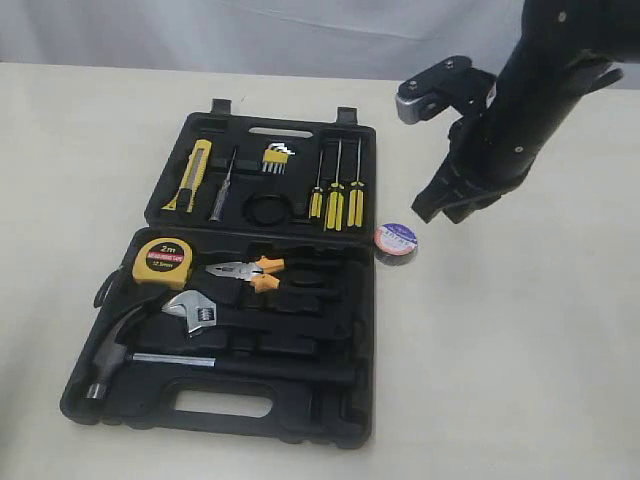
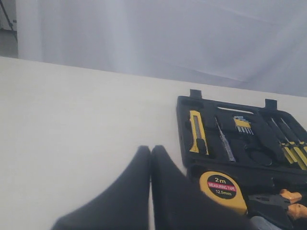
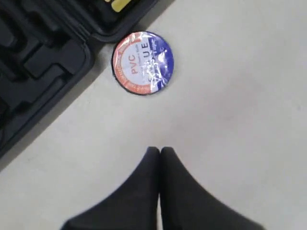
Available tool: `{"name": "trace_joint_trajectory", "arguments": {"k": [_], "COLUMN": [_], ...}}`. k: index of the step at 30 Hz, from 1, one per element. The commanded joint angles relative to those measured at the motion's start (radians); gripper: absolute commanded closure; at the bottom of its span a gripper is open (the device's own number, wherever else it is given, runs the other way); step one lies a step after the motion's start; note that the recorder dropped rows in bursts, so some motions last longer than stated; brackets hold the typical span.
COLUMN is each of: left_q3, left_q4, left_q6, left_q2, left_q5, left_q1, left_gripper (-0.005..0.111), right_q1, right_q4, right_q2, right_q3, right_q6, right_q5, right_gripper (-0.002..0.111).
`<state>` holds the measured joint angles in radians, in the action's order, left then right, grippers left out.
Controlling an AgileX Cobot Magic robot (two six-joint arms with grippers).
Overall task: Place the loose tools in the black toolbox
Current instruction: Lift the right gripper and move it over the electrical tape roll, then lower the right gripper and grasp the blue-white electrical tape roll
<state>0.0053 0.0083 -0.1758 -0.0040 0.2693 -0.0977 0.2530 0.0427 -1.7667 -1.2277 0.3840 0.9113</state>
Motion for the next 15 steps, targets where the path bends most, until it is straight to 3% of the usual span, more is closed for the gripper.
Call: {"name": "trace_joint_trajectory", "arguments": {"k": [1, 5, 7, 15], "left_q3": [-0.005, -0.005, -0.005, -0.005], "left_q4": [-0.008, -0.008, -0.008, -0.008], "left_q6": [0.0, 0.0, 0.0, 0.0], "left_q2": [0.004, 0.004, 0.004, 0.004], "left_q5": [0.003, 0.003, 0.003, 0.003], "left_q1": [-0.006, -0.006, -0.006, -0.006], "left_gripper": [0.107, 0.107, 0.107, 0.107], "right_q1": [0.018, 0.025, 0.028, 0.031], "right_q4": [0.009, 0.009, 0.009, 0.024], "right_q2": [-0.07, -0.102, -0.109, -0.144], "right_q3": [-0.061, -0.063, -0.063, -0.063], "right_q6": [0.054, 0.064, 0.135, 0.453], "right_q5": [0.019, 0.016, 0.008, -0.038], "right_gripper": [0.094, 0.048, 0.034, 0.034]}}
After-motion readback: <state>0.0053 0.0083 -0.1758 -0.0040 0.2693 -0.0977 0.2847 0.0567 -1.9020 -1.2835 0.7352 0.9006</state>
